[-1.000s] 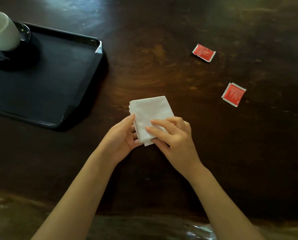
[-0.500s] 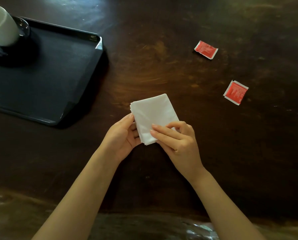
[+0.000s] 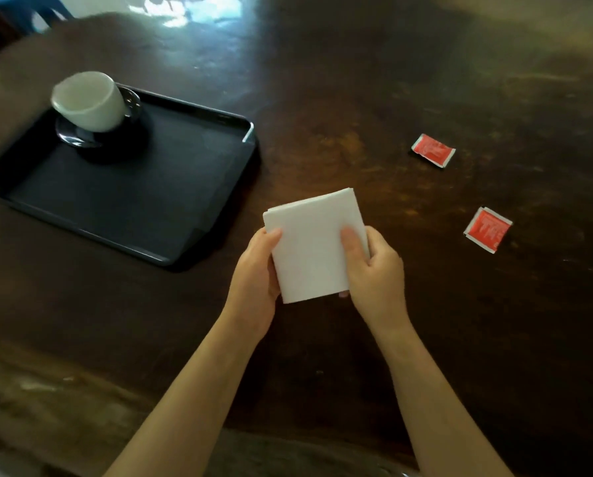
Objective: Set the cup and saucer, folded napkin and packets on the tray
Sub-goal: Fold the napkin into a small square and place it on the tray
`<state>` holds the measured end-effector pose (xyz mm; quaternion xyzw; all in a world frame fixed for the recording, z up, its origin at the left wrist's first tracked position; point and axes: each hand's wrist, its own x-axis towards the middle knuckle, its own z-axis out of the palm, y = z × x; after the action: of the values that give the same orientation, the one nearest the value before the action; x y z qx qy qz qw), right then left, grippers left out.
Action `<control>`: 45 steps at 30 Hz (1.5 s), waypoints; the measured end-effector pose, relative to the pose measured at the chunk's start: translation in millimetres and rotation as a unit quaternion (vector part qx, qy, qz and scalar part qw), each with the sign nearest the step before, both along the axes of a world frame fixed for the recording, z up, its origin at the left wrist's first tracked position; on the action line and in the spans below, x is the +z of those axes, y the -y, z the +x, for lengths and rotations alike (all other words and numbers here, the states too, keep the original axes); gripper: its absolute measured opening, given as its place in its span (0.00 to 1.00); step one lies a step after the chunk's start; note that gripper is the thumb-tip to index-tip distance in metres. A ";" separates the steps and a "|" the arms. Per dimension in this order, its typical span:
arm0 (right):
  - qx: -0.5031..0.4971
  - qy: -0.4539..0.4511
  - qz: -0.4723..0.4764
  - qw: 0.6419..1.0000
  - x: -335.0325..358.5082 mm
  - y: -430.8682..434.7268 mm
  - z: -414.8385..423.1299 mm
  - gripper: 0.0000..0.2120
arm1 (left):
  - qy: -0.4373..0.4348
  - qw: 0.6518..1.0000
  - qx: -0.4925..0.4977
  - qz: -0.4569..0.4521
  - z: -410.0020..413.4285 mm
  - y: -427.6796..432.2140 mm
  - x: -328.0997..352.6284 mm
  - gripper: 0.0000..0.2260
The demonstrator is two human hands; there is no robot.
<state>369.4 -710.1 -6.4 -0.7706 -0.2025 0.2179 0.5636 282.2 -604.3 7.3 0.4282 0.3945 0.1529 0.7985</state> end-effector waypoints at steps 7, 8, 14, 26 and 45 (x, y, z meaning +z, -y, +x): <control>0.040 -0.001 0.065 0.997 15.9 -58.3 -41.4 0.08 | -0.107 0.937 0.089 0.321 -30.2 -50.4 27.3 0.08; 0.034 0.007 0.064 0.997 19.0 -68.1 -44.9 0.08 | -0.102 0.922 0.076 0.366 -37.1 -59.1 29.5 0.07; -0.056 0.128 0.025 0.990 39.8 -143.6 -82.9 0.09 | -0.055 0.903 0.027 0.425 -72.4 -123.8 36.8 0.06; -0.135 -0.093 0.002 0.987 8.8 -267.6 -133.9 0.12 | -0.096 0.925 -0.057 0.362 -91.9 -275.5 9.7 0.11; -0.170 0.116 -0.230 0.951 -47.9 -326.0 -46.2 0.27 | -0.118 0.848 -0.262 0.446 2.4 -330.1 -56.8 0.29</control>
<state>323.2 -384.0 -54.3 -0.9224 -0.0765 0.0691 0.3721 284.6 -274.2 -49.4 0.8403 0.2485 0.0456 0.4797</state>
